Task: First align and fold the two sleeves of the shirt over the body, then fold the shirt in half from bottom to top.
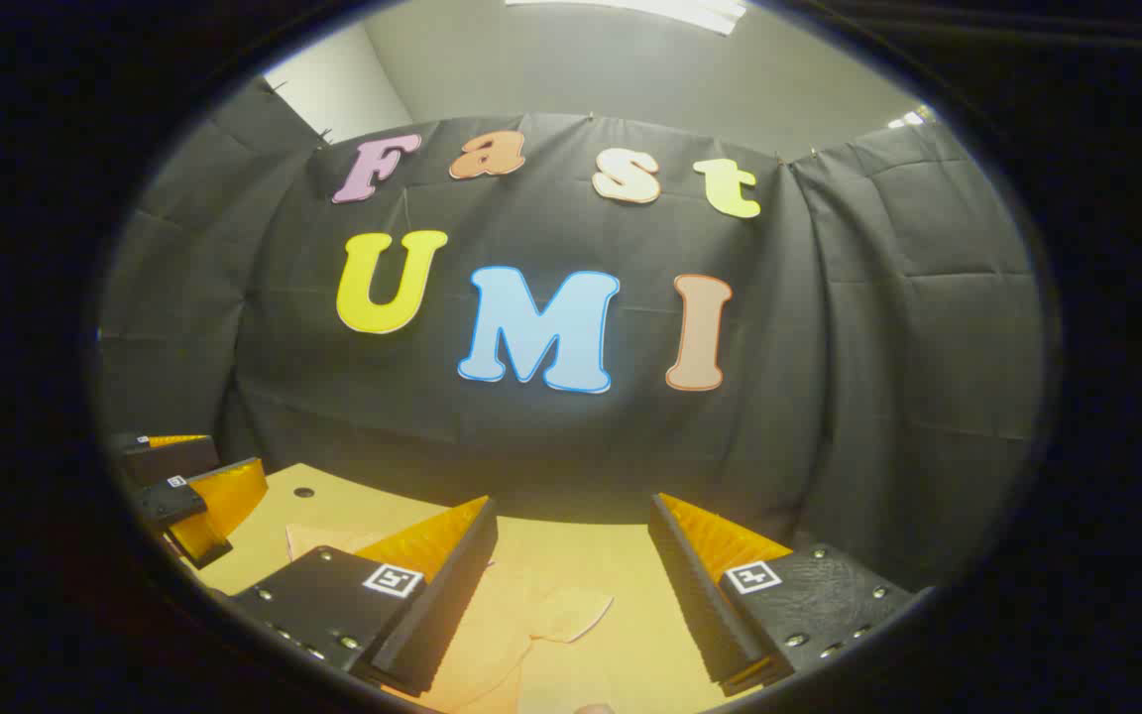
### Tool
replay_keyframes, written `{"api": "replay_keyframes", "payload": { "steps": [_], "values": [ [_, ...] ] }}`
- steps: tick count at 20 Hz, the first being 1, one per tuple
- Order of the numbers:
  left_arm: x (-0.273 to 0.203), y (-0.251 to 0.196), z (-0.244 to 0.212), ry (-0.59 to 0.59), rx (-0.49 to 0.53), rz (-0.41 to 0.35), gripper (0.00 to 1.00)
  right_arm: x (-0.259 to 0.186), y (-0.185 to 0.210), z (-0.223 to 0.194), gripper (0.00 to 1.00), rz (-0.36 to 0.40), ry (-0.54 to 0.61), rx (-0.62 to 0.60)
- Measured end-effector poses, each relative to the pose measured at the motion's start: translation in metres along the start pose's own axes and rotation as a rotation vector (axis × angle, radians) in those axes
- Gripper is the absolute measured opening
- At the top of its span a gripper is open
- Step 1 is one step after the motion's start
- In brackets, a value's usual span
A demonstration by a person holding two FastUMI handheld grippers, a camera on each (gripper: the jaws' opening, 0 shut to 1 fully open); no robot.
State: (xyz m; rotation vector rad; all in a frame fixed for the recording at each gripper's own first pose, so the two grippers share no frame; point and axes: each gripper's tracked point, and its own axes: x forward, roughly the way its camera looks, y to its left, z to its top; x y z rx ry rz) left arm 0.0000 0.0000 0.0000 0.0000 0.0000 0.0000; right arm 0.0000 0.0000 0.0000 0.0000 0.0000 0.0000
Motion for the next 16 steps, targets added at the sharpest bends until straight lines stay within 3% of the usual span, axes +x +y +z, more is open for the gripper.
{"api": "replay_keyframes", "payload": {
  "steps": [16],
  "values": [
    [0.0,-0.01,0.001,0.006,-0.019,-0.017,0.93,0.004,-0.003,-0.016,0.95,-0.017,0.013,0.032]
  ]
}}
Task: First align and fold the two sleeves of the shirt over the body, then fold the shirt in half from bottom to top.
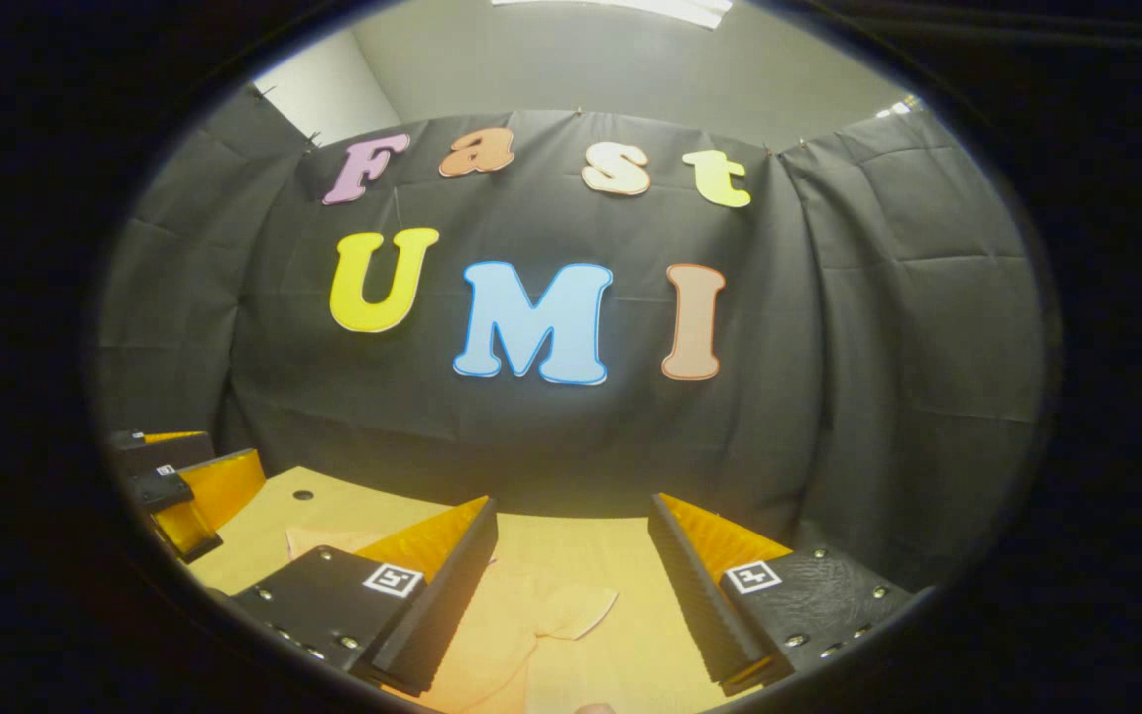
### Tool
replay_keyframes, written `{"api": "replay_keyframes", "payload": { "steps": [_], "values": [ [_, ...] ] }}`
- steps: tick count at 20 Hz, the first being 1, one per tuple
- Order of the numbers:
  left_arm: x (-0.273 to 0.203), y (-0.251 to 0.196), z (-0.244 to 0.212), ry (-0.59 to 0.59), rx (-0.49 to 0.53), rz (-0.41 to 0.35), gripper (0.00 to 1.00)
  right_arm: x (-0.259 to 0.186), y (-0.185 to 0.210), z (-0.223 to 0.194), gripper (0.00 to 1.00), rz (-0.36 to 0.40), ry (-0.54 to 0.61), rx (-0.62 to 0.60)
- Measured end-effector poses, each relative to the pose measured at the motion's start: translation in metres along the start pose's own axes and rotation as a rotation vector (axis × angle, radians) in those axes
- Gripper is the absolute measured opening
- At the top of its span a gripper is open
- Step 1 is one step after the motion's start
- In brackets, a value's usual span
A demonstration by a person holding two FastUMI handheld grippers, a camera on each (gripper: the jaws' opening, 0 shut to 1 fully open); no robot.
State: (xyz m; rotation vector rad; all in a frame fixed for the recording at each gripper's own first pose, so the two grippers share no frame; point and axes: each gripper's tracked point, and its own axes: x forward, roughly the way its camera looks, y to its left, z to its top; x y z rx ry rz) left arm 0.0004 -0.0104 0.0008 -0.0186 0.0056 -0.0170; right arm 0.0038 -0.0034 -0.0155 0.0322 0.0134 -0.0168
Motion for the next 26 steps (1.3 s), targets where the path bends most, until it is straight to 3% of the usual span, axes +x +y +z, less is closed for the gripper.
{"api": "replay_keyframes", "payload": {
  "steps": [8,26],
  "values": [
    [0.006,-0.002,-0.007,0.024,0.001,0.003,0.93,0.019,-0.007,-0.012,0.95,0.005,0.031,-0.016],
    [0.032,-0.004,-0.02,0.091,0.02,0.056,0.93,0.144,-0.028,-0.149,0.95,0.047,0.341,-0.052]
  ]
}}
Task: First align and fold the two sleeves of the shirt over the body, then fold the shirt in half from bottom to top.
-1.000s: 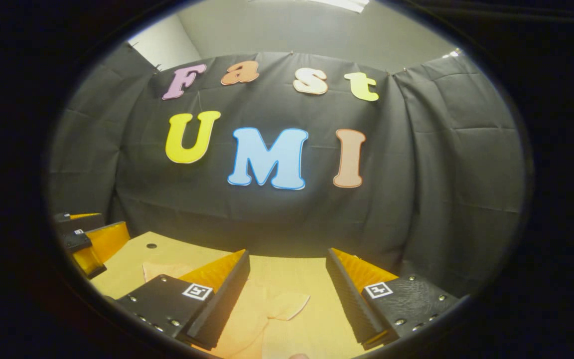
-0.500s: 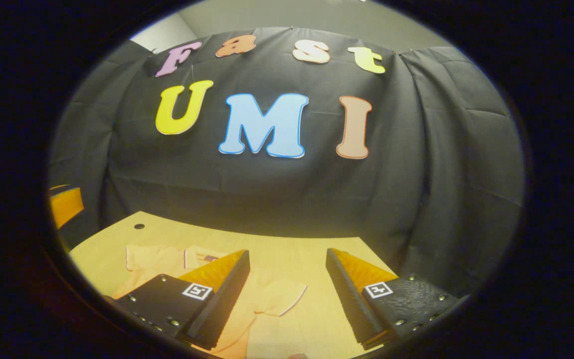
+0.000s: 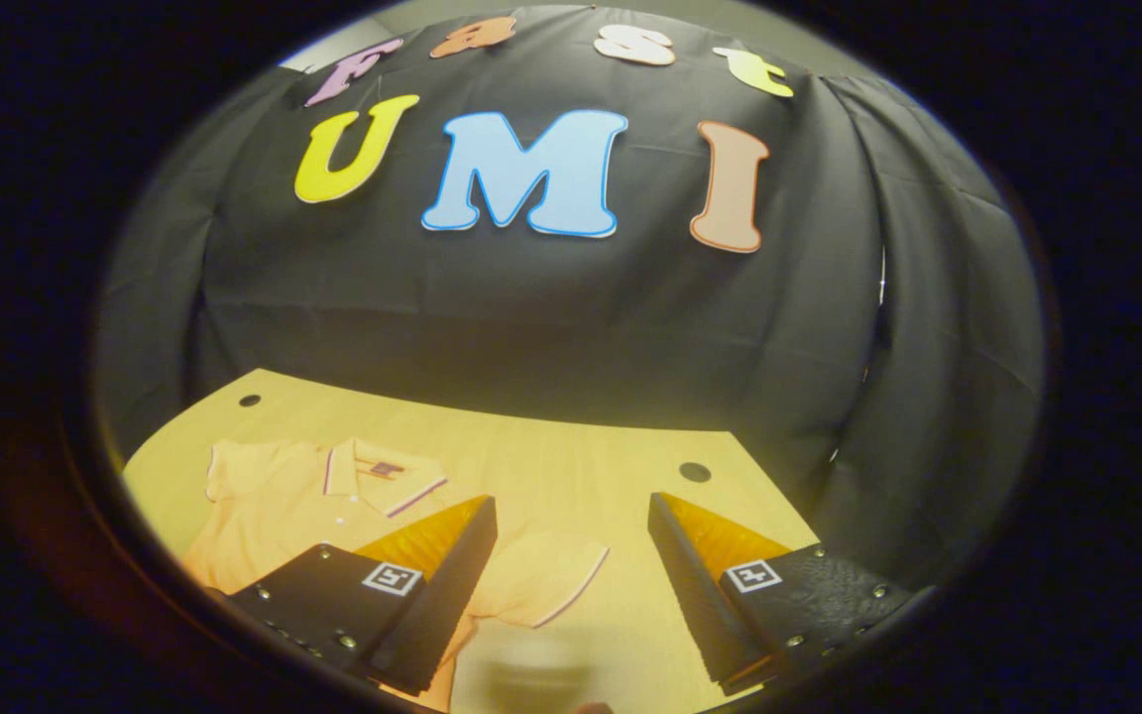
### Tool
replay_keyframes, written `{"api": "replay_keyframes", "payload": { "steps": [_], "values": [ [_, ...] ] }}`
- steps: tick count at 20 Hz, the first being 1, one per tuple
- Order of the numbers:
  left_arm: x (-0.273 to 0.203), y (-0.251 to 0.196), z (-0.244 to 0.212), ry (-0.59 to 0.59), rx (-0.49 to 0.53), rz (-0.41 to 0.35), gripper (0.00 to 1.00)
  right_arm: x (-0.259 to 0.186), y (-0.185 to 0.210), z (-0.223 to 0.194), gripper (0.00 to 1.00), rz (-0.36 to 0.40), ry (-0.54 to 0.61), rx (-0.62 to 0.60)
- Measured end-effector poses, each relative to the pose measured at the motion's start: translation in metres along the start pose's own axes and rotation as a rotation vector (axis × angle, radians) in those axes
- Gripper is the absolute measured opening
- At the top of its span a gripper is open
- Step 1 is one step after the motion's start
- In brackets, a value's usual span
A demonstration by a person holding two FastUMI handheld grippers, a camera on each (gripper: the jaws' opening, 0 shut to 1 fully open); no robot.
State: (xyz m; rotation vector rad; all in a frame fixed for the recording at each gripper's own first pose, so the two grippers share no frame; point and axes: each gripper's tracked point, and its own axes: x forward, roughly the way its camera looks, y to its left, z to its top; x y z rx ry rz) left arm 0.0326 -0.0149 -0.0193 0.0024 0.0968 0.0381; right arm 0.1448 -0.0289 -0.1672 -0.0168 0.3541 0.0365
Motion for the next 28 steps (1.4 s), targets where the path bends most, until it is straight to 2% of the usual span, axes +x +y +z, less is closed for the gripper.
{"api": "replay_keyframes", "payload": {
  "steps": [5,13,19,23,28],
  "values": [
    [0.01,-0.008,0.002,0.003,-0.006,0.027,0.93,0.039,-0.004,-0.035,0.96,0.019,0.103,0.028],
    [0.019,-0.005,0.02,-0.038,0.02,0.013,0.95,0.087,-0.01,-0.085,0.95,-0.014,0.26,0.062],
    [0.021,0.002,0.017,-0.021,0.024,0.011,0.95,0.108,-0.008,-0.119,0.95,-0.019,0.384,0.071],
    [0.02,0.009,0.012,-0.009,0.018,0.02,0.93,0.12,-0.011,-0.133,0.96,-0.031,0.452,0.121],
    [0.016,0.016,0.008,0.0,0.009,0.038,0.95,0.12,-0.011,-0.137,0.96,-0.026,0.473,0.145]
  ]
}}
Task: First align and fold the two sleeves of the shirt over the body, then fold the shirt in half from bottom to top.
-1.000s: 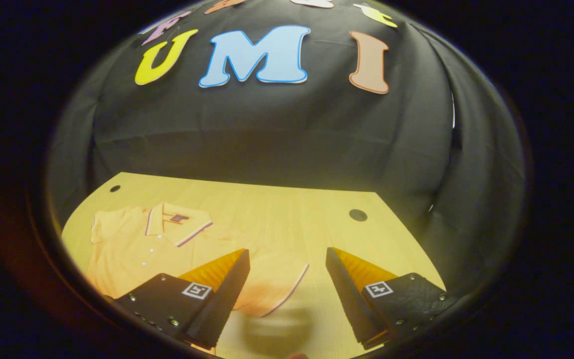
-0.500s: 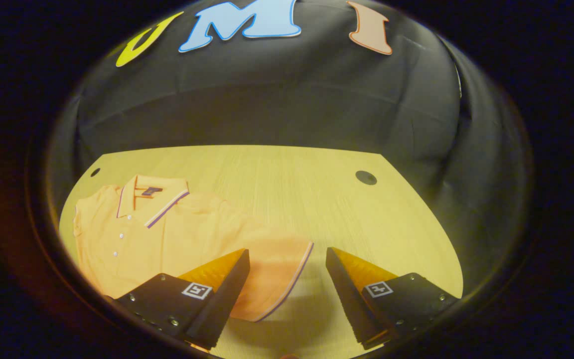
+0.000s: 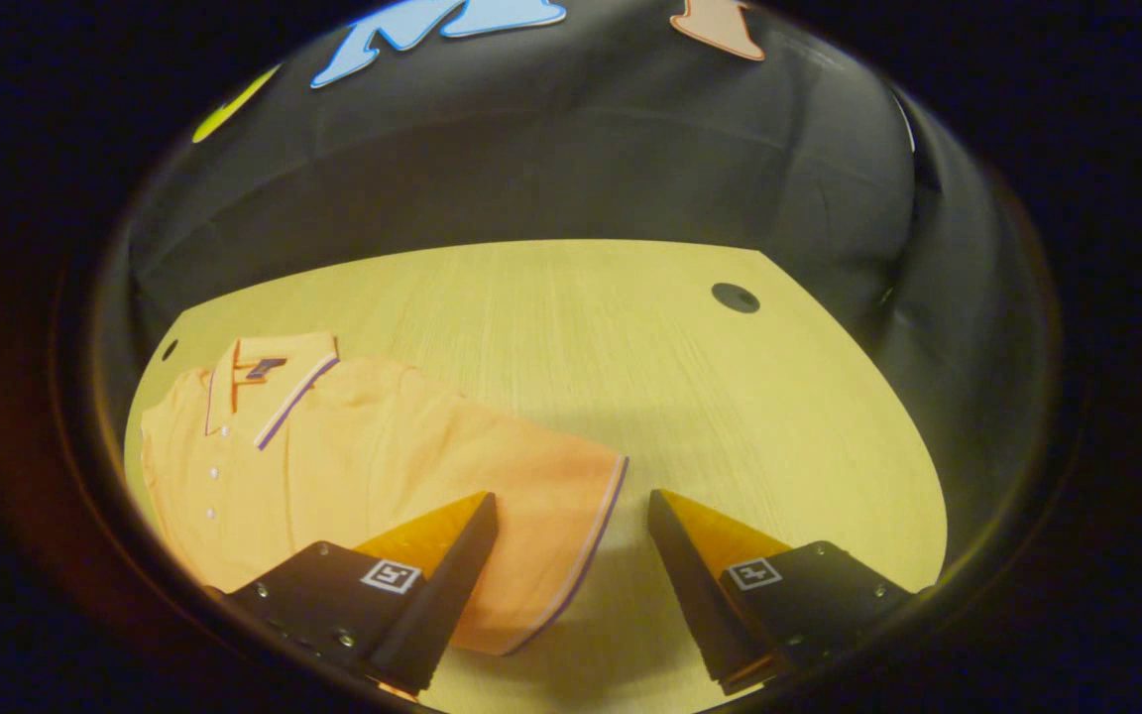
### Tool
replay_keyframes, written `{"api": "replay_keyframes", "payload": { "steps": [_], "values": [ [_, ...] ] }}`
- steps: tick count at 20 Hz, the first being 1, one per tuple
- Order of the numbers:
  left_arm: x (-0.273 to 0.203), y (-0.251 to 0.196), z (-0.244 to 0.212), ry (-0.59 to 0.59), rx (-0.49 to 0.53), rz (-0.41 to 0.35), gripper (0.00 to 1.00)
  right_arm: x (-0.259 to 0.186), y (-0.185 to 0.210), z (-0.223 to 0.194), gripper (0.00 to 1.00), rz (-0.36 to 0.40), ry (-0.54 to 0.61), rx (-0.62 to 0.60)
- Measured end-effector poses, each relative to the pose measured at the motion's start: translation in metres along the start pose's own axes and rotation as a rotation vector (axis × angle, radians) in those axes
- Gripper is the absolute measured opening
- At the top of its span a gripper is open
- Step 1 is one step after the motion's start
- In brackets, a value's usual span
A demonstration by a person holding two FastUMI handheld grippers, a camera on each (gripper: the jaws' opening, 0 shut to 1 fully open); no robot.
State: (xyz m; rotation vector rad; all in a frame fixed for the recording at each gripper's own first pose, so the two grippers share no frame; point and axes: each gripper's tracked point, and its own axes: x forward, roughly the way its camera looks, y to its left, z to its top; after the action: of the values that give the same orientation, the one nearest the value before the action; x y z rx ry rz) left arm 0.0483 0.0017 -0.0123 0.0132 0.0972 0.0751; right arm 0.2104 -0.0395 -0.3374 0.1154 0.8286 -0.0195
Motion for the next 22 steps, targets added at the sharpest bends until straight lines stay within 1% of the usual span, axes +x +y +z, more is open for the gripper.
{"api": "replay_keyframes", "payload": {
  "steps": [1,2,3,4,5,6,7,8,9,10,11,12,14,15,17,20,22],
  "values": [
    [-0.001,0.0,0.0,0.001,-0.002,0.001,0.95,0.003,0.005,-0.003,0.95,0.014,0.007,0.006],
    [-0.002,0.0,-0.001,0.002,-0.003,0.002,0.95,0.004,0.011,-0.004,0.87,0.029,0.011,0.018],
    [-0.003,0.0,-0.001,0.002,-0.003,0.004,0.95,0.005,0.014,-0.004,0.81,0.029,0.014,0.026],
    [-0.004,0.002,-0.001,0.0,-0.002,0.007,0.95,0.008,0.016,-0.004,0.7,0.037,0.015,0.027],
    [-0.005,0.003,-0.002,-0.001,-0.001,0.01,0.93,0.004,0.015,-0.005,0.67,0.037,0.014,0.03],
    [-0.007,0.005,-0.003,0.003,0.0,0.016,0.93,0.004,0.016,-0.003,0.42,0.043,0.013,0.029],
    [-0.008,0.006,-0.006,0.007,0.0,0.021,0.93,0.004,0.016,-0.003,0.36,0.039,0.012,0.034],
    [-0.009,0.008,-0.006,0.008,-0.002,0.024,0.93,0.005,0.016,-0.002,0.19,0.036,0.01,0.042],
    [-0.01,0.01,-0.006,0.006,-0.003,0.03,0.95,0.004,0.018,-0.001,0.18,0.047,-0.001,0.039],
    [-0.011,0.012,-0.005,0.004,-0.002,0.036,0.95,0.005,0.019,0.0,0.18,0.041,0.004,0.044],
    [-0.012,0.014,-0.005,0.003,0.0,0.041,0.95,0.005,0.018,-0.001,0.06,0.042,-0.001,0.041],
    [-0.014,0.016,-0.004,0.001,0.0,0.046,0.95,0.005,0.019,0.001,0.05,0.042,-0.004,0.028],
    [-0.014,0.017,-0.004,0.001,0.001,0.051,0.95,0.003,0.019,0.002,0.05,0.037,0.008,-0.036],
    [-0.014,0.018,-0.005,0.0,0.0,0.051,0.95,0.003,0.02,0.001,0.01,0.032,0.02,-0.087],
    [-0.015,0.019,-0.002,-0.008,0.001,0.055,0.95,-0.006,0.023,0.015,0.01,0.016,-0.019,-0.152],
    [-0.015,0.023,-0.005,-0.009,-0.007,0.063,0.95,-0.026,0.044,0.036,0.01,0.041,-0.088,-0.215],
    [-0.015,0.026,-0.006,-0.007,-0.021,0.068,0.95,-0.039,0.064,0.045,0.01,0.075,-0.122,-0.258]
  ]
}}
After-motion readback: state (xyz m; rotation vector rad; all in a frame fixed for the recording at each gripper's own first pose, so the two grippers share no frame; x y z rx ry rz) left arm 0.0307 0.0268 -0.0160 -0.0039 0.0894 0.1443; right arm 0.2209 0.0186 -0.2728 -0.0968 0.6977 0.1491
